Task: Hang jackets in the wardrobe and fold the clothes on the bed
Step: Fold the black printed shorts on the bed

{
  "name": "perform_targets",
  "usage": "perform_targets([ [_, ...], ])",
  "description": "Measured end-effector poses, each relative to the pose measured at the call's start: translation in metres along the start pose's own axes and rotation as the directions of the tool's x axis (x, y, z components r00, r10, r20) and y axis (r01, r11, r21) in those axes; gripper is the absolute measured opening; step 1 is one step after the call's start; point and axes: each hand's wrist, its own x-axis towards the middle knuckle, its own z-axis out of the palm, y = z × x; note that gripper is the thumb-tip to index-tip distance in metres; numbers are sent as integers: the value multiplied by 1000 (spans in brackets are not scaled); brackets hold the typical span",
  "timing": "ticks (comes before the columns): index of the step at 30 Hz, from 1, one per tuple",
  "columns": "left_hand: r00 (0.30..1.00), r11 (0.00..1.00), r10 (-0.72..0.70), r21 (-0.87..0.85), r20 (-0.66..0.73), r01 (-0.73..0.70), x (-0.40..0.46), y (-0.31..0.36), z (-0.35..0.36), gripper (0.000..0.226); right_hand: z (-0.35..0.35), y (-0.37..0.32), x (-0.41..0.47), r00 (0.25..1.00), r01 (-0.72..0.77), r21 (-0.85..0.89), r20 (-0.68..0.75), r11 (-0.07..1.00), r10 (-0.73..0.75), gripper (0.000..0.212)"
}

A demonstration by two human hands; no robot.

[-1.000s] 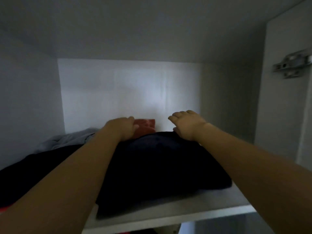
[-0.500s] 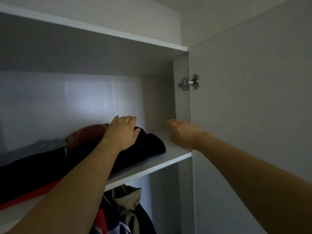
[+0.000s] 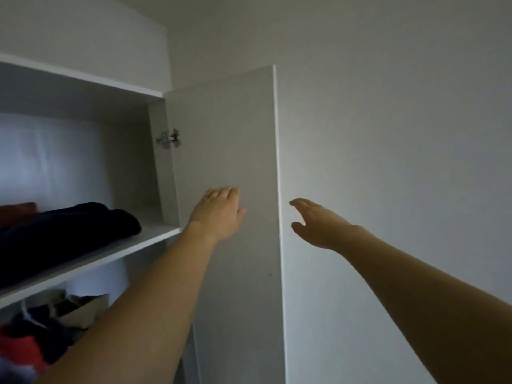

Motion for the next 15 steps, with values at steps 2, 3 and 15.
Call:
perform_targets([
  [2, 999, 999, 36, -32, -4, -37, -3, 60, -9, 55, -21, 43, -45, 997, -77, 16, -15, 997, 77, 58],
  [3, 999, 997, 53, -51, -7, -53, -5, 91, -14, 53, -32, 64, -68, 995, -103, 10, -16, 995, 103, 58],
  [15, 957, 911, 287, -319, 37, -261, -25, 423, -64, 51, -144, 270, -305, 926, -378, -36, -7, 925, 378, 58],
])
